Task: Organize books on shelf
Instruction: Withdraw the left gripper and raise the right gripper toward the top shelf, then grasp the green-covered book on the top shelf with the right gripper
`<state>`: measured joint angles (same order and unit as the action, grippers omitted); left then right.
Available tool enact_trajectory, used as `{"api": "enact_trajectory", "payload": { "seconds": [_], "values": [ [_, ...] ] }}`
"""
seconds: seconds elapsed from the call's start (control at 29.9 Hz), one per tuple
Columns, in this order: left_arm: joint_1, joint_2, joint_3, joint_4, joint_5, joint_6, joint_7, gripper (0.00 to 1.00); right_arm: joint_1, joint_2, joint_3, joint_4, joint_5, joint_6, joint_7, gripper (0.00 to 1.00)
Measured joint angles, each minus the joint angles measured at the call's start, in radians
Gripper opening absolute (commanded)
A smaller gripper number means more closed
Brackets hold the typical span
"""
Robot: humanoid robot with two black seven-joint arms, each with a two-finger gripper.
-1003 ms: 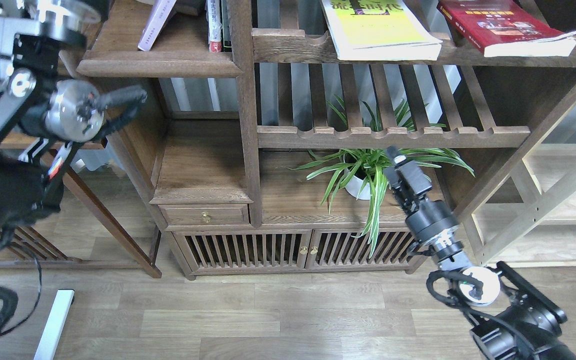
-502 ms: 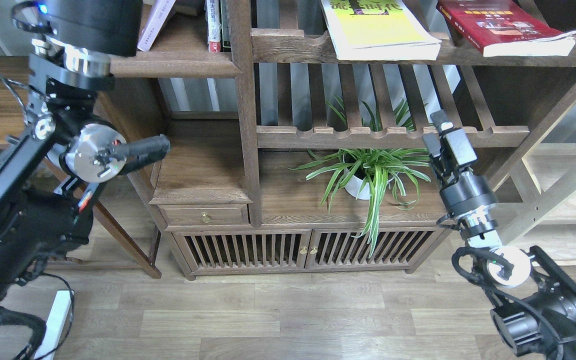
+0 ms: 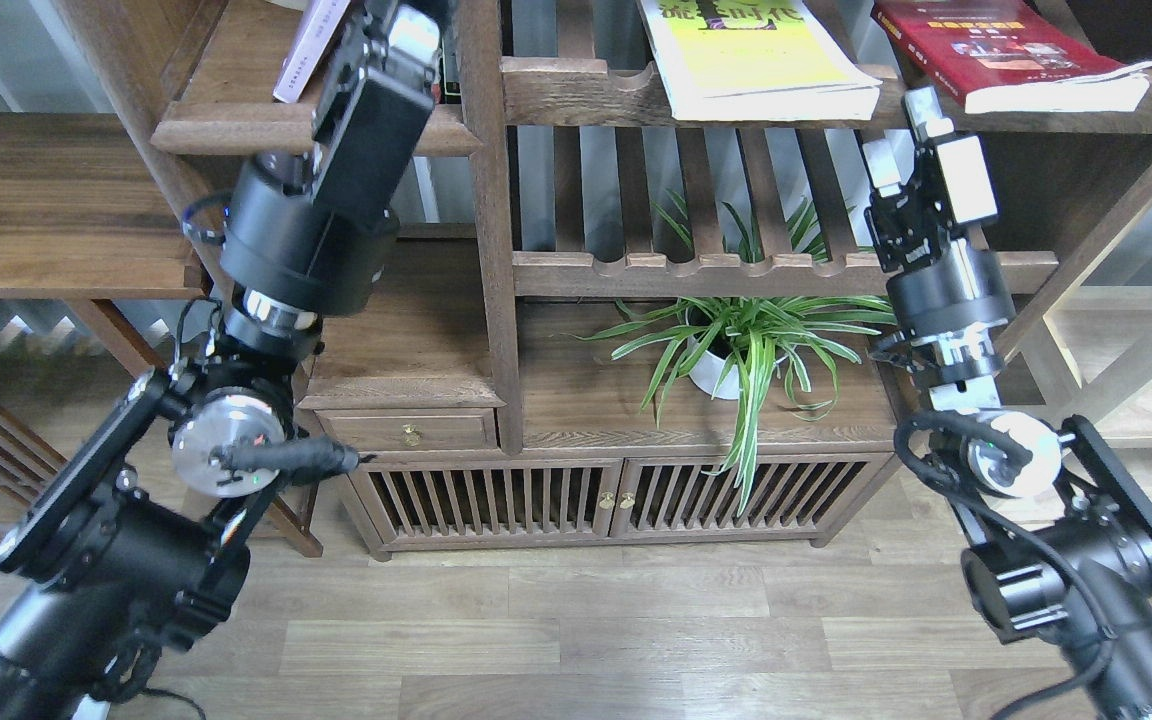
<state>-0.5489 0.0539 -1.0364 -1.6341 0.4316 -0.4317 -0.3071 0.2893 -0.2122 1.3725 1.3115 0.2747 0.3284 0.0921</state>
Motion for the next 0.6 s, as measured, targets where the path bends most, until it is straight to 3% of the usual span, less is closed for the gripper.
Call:
{"api": "enact_trajectory", "payload": {
  "seconds": [0.3,0.6],
  "values": [
    [0.051,0.060,-0.018,-0.007,-0.024,-0.057,0.015,0.99,0.057,0.024,0.013,0.002,0.000,-0.191,-0.003,0.91],
    [0.092,0.186,-0.019,-0.012,-0.066,-0.057,0.016,0.99,0.076,0.015,-0.011,0.013,0.006,-0.217,-0.010,0.86]
  ]
}}
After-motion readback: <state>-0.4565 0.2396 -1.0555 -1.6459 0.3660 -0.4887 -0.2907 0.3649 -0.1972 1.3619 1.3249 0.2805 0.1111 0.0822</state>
